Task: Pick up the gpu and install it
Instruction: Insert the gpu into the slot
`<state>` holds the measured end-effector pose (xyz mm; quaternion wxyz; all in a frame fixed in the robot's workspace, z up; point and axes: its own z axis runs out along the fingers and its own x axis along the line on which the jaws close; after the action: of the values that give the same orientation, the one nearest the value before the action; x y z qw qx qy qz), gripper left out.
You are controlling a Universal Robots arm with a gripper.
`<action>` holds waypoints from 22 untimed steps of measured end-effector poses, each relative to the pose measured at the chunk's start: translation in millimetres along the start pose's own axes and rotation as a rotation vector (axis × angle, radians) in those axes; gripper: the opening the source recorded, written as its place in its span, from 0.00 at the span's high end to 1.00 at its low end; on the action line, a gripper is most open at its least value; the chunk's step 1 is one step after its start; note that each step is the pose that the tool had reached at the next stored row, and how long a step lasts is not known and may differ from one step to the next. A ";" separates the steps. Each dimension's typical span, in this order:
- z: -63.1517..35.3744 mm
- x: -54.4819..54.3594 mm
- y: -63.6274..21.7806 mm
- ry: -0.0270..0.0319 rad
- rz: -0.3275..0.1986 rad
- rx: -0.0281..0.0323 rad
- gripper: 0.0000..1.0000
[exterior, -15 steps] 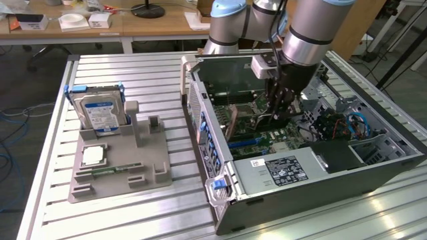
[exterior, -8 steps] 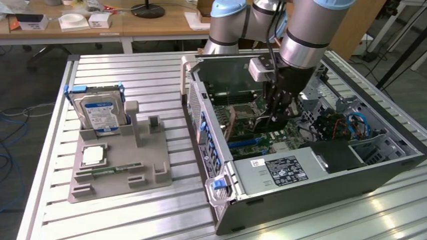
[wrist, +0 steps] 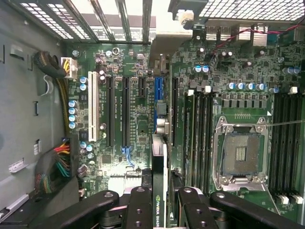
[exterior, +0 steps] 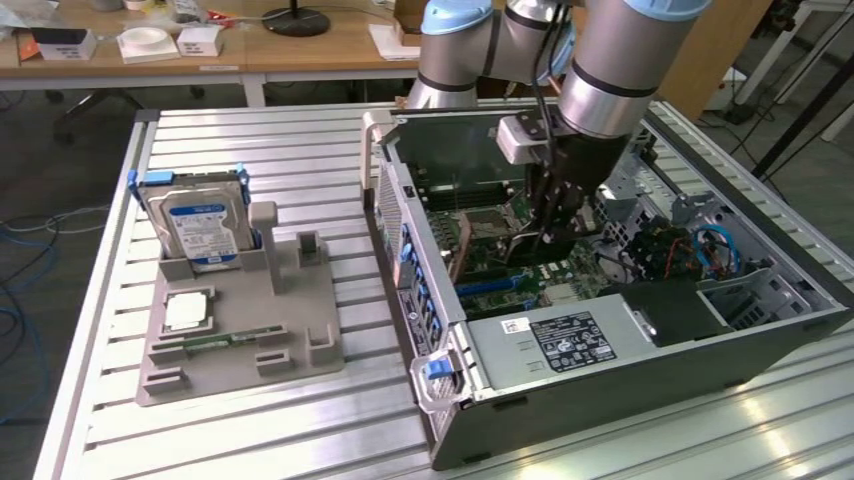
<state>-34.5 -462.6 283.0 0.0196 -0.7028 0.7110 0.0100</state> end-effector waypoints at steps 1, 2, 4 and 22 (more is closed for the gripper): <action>1.4 0.1 0.0 0.0005 0.000 -0.0002 0.74; 3.1 0.2 0.5 0.0006 0.000 -0.0001 0.74; 6.8 -0.6 4.1 0.0006 0.000 0.0014 0.74; 20.6 -3.0 32.4 0.0022 -0.001 0.0187 0.74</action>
<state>-66.6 -458.3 262.1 0.0254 -0.7030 0.7107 0.0025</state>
